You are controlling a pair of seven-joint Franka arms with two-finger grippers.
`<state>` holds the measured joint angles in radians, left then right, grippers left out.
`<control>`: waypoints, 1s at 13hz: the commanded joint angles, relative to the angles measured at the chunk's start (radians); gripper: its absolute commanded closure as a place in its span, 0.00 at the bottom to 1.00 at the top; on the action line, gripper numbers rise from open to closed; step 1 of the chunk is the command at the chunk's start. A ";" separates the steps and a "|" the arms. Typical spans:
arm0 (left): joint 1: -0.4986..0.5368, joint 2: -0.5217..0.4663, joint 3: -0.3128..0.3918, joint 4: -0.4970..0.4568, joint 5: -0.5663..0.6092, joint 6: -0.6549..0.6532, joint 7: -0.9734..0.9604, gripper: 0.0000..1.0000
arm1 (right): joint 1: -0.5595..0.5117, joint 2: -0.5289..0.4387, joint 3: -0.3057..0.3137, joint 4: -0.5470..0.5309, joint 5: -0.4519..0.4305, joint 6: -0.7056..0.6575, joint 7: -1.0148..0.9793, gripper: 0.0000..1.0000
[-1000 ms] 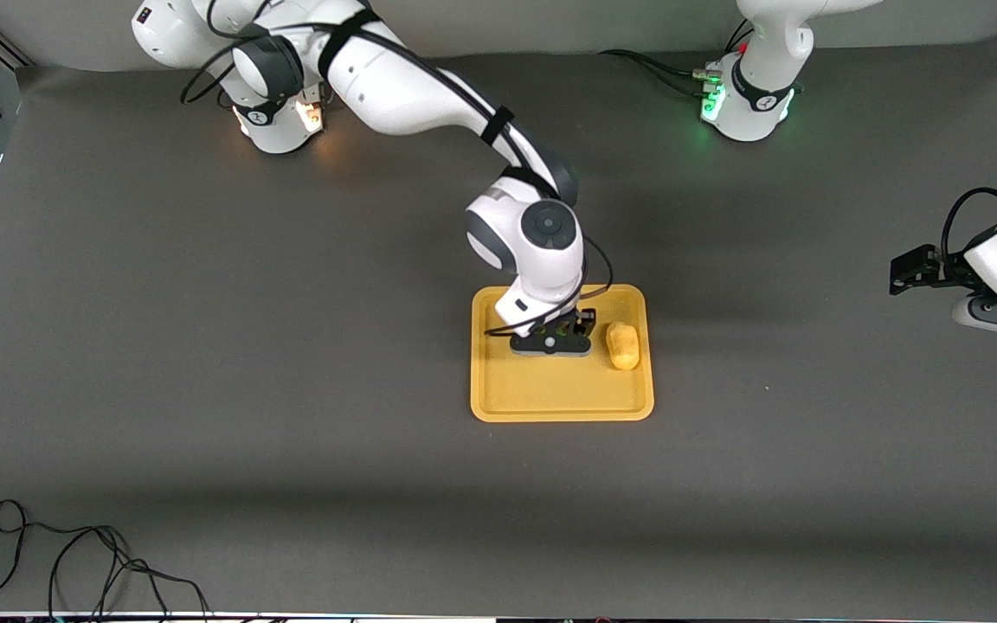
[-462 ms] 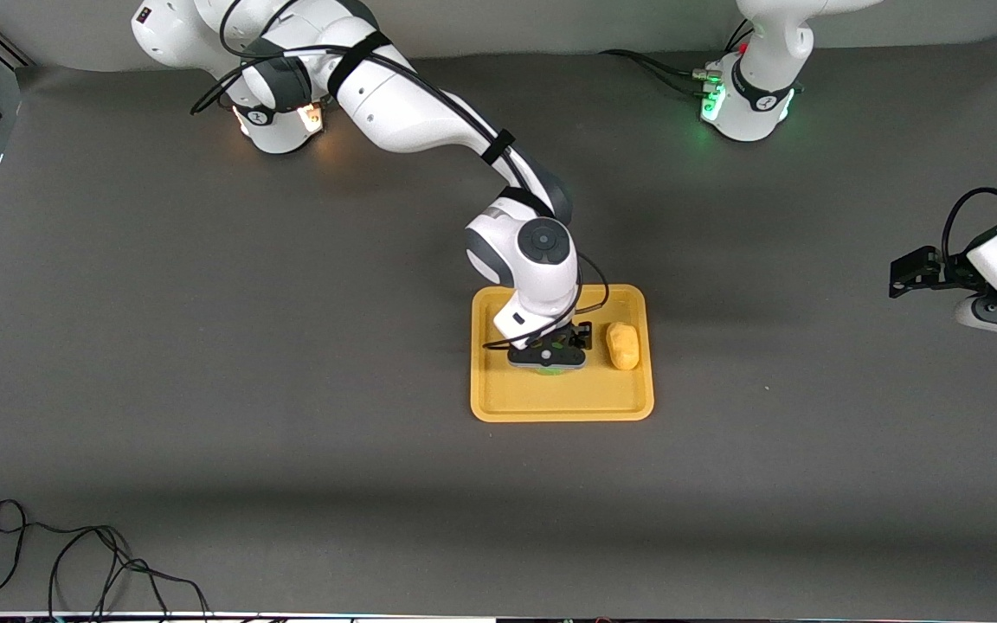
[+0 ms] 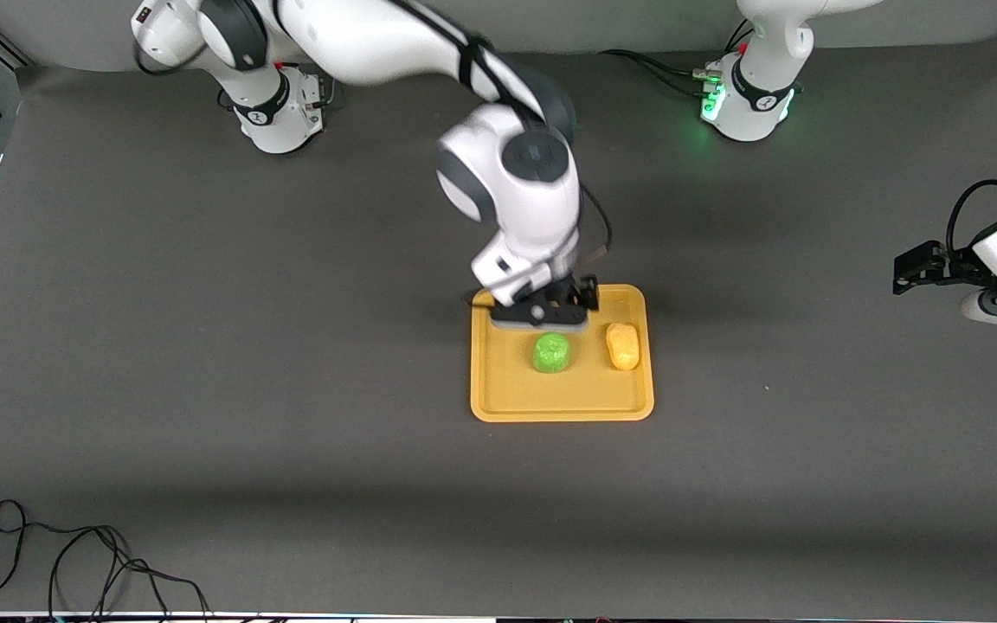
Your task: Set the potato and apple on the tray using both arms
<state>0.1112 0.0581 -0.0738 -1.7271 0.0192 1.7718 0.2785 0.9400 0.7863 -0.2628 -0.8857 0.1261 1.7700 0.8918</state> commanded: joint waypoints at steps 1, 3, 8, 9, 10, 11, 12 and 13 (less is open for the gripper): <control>-0.002 -0.021 0.003 -0.014 -0.008 -0.014 -0.012 0.00 | -0.013 -0.165 -0.035 -0.064 -0.022 -0.156 -0.063 0.00; -0.002 -0.017 0.003 -0.017 -0.008 -0.011 -0.010 0.00 | -0.045 -0.293 -0.073 -0.178 -0.022 -0.228 -0.170 0.00; 0.018 -0.012 0.003 -0.017 -0.042 -0.012 0.005 0.00 | -0.408 -0.648 0.052 -0.557 -0.026 -0.228 -0.388 0.00; 0.018 -0.011 0.003 -0.019 -0.044 -0.012 0.005 0.00 | -0.493 -0.691 0.080 -0.611 -0.060 -0.228 -0.456 0.00; 0.018 -0.009 0.003 -0.019 -0.044 -0.011 0.005 0.00 | -0.573 -0.720 0.111 -0.649 -0.091 -0.224 -0.535 0.00; 0.022 -0.009 0.003 -0.019 -0.042 -0.011 0.005 0.00 | -0.654 -0.736 0.141 -0.660 -0.095 -0.225 -0.591 0.00; 0.022 -0.009 0.003 -0.017 -0.044 -0.011 0.005 0.00 | -0.735 -0.742 0.180 -0.662 -0.098 -0.225 -0.650 0.00; 0.022 -0.011 0.003 -0.016 -0.044 -0.011 0.004 0.00 | -0.812 -0.748 0.207 -0.662 -0.106 -0.225 -0.719 0.00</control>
<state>0.1255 0.0600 -0.0681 -1.7350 -0.0122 1.7666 0.2784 0.2438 0.0816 -0.1289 -1.4949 0.0531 1.5188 0.2713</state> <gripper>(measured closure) 0.000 0.000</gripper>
